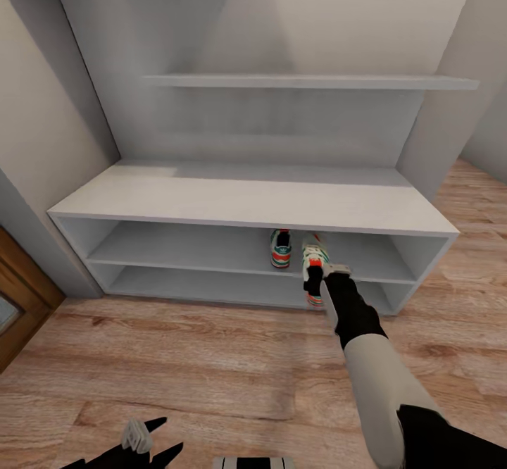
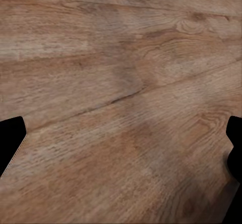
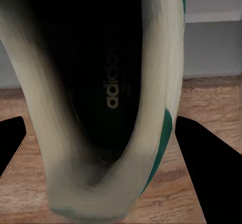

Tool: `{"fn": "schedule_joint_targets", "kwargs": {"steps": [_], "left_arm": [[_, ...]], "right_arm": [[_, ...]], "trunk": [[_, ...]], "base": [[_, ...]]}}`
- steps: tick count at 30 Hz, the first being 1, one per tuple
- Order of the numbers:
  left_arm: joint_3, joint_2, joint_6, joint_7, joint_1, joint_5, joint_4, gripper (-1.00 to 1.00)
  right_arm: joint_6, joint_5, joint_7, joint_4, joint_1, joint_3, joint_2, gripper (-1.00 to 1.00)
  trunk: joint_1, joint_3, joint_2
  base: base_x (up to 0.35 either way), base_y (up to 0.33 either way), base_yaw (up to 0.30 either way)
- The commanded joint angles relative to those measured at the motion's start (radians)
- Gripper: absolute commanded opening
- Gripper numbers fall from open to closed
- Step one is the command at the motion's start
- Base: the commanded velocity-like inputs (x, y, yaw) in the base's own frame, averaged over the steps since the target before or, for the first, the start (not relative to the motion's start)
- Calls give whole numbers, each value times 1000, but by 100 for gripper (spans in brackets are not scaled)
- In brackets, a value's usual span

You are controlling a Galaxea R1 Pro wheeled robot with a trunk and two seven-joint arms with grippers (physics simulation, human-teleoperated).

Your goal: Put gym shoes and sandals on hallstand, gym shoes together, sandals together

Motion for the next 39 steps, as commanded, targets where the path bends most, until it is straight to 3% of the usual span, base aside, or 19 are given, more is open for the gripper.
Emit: {"fn": "schedule_joint_targets", "kwargs": {"steps": [1, 10, 11, 13, 18, 39], "left_arm": [[1, 0, -4, 2, -1, 1, 1, 100], [1, 0, -3, 36, -2, 3, 0, 100], [1, 0, -3, 36, -2, 3, 0, 100], [2, 0, -3, 36, -1, 3, 0, 100], [3, 0, -3, 36, -1, 4, -1, 100], [6, 0, -2, 36, -1, 6, -1, 100]], "right_arm": [[5, 10, 4, 1, -6, -4, 1, -100], [8, 11, 2, 19, -57, -4, 1, -100], [7, 11, -12, 31, -93, -5, 1, -100], [7, 9, -62, 39, -101, -5, 1, -100], [7, 7, -107, 45, -105, -9, 1, -100], [7, 6, -106, 142, -105, -7, 1, -100]], "trunk": [[0, -1, 0], [0, -1, 0], [0, -1, 0], [0, -1, 0], [0, -1, 0], [0, -1, 0]], "base": [[0, 0, 0], [0, 0, 0], [0, 0, 0], [0, 0, 0], [0, 0, 0], [66, 0, 0]]}}
